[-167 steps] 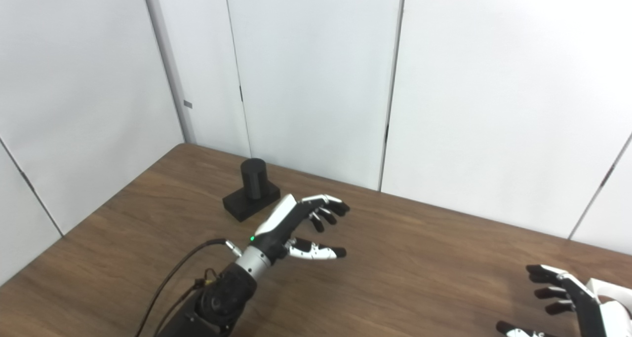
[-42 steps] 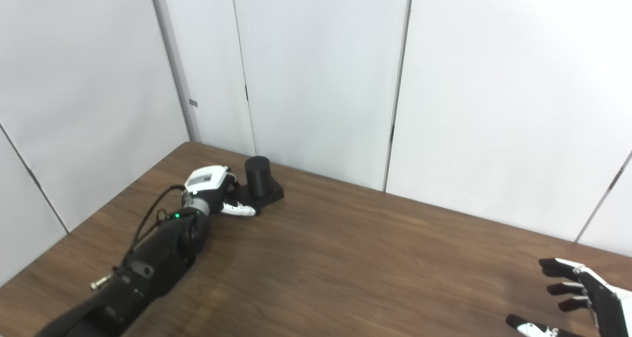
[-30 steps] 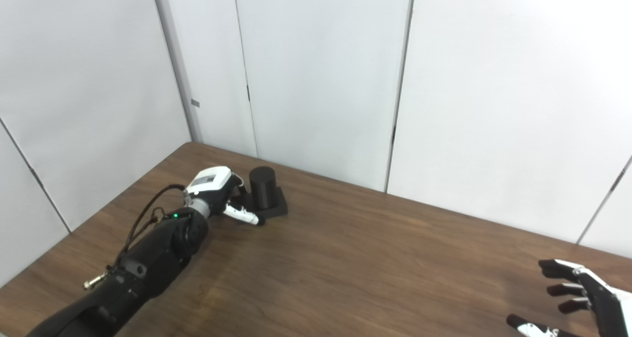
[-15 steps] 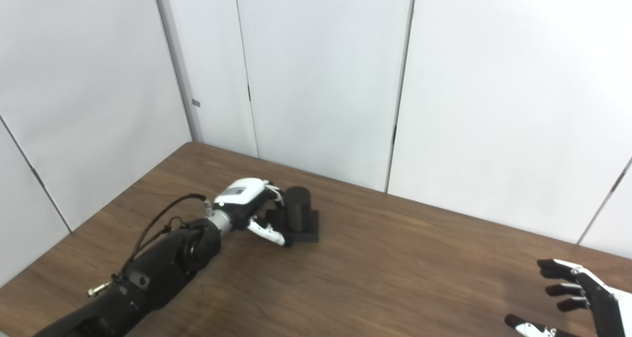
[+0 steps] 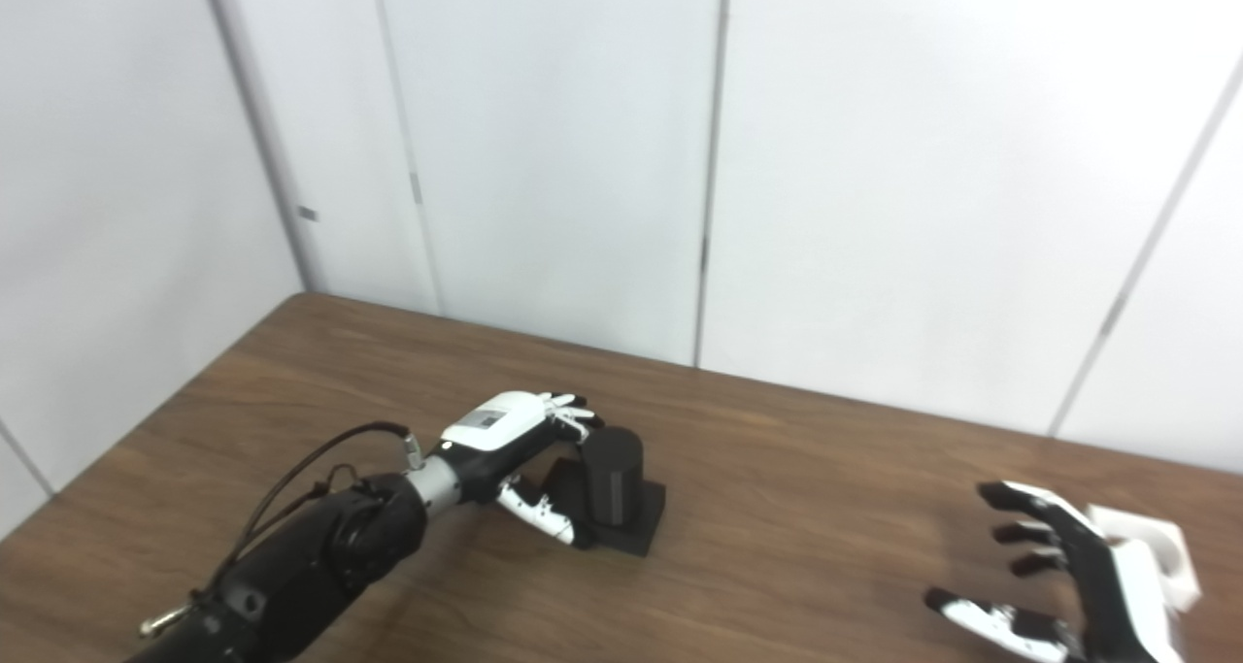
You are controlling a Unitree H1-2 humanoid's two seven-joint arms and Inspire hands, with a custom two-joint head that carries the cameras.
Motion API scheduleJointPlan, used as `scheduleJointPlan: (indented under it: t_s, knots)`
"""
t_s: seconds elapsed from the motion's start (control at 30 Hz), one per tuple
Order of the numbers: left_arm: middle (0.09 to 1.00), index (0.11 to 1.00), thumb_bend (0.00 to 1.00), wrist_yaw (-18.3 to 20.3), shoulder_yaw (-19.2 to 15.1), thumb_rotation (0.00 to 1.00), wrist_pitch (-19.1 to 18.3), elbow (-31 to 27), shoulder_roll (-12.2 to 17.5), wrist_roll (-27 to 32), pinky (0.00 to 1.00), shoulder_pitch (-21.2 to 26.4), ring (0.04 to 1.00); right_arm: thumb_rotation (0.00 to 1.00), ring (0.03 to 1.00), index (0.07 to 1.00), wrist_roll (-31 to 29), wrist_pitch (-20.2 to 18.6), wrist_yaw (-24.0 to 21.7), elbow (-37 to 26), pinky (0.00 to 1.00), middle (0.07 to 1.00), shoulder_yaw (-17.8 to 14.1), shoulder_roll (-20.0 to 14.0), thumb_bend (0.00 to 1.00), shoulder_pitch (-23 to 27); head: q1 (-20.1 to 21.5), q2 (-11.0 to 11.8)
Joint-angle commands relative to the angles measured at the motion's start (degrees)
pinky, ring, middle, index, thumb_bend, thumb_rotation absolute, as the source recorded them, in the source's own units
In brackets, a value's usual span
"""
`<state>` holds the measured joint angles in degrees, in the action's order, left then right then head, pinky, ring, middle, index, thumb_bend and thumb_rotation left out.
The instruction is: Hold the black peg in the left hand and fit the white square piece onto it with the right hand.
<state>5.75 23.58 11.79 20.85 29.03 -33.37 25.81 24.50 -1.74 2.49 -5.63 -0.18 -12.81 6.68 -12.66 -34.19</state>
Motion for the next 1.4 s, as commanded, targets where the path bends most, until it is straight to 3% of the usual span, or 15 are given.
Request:
scheduleJointPlan:
  t_s: [0.0, 0.27, 0.5, 0.93, 1.03, 1.17, 1.37]
  knots:
    - [0.89, 0.494, 0.52, 2.69, 2.04, 0.08, -0.09, -0.79, -0.37, -2.92, 1.0, -1.17, 0.981, 0.0, 0.639, 0.7, -0.48, 4.42, 1.95, 0.14, 0.51, 0.727, -0.48, -1.03, 0.64, 2.39, 2.05, -0.65]
    - [0.925, 0.495, 0.52, 1.84, 3.8, 0.07, 0.87, -2.32, -3.27, -4.21, 1.0, -1.34, 0.986, 0.0, 0.622, 0.699, 0.89, 9.76, 5.12, 5.11, 0.51, 0.72, 0.43, -0.5, 0.63, 3.25, 8.52, -2.3]
    - [0.924, 0.495, 0.52, 2.05, 5.47, 0.07, 3.4, -1.17, -4.06, -5.51, 0.97, -0.78, 0.982, 0.0, 0.643, 0.713, 1.69, 8.62, 5.48, 4.98, 0.53, 0.73, 0.84, 0.77, 0.63, 3.75, 12.98, -3.36]
    - [0.909, 0.495, 0.52, 3.79, 8.91, 0.07, 6.41, 1.0, -4.81, -6.66, 0.96, -0.34, 0.964, 0.0, 0.639, 0.715, 3.2, 7.36, 4.65, 2.97, 0.53, 0.726, 1.48, 1.3, 0.63, 3.7, 19.92, -3.08]
    - [0.907, 0.495, 0.52, 4.45, 9.99, 0.07, 6.43, 1.91, -4.89, -6.68, 0.97, 0.01, 0.965, 0.0, 0.641, 0.715, 3.92, 5.19, 2.31, -0.22, 0.52, 0.727, 0.94, -0.98, 0.64, 3.26, 22.09, -2.59]
    - [0.898, 0.494, 0.52, 3.64, 11.48, 0.07, 7.72, 3.85, -4.54, -7.87, 0.95, 0.73, 0.949, 0.0, 0.671, 0.724, 5.86, 2.31, -3.56, -4.54, 0.57, 0.743, 0.38, -7.96, 0.69, 4.18, 26.14, -1.45]
    - [0.908, 0.494, 0.52, 3.94, 12.65, 0.07, 8.15, 5.09, -3.48, -8.48, 0.93, 1.23, 0.948, 0.13, 0.837, 0.811, 15.37, -9.8, -21.48, -10.01, 0.68, 0.89, 2.51, -22.93, 0.78, 9.72, 32.1, 0.47]
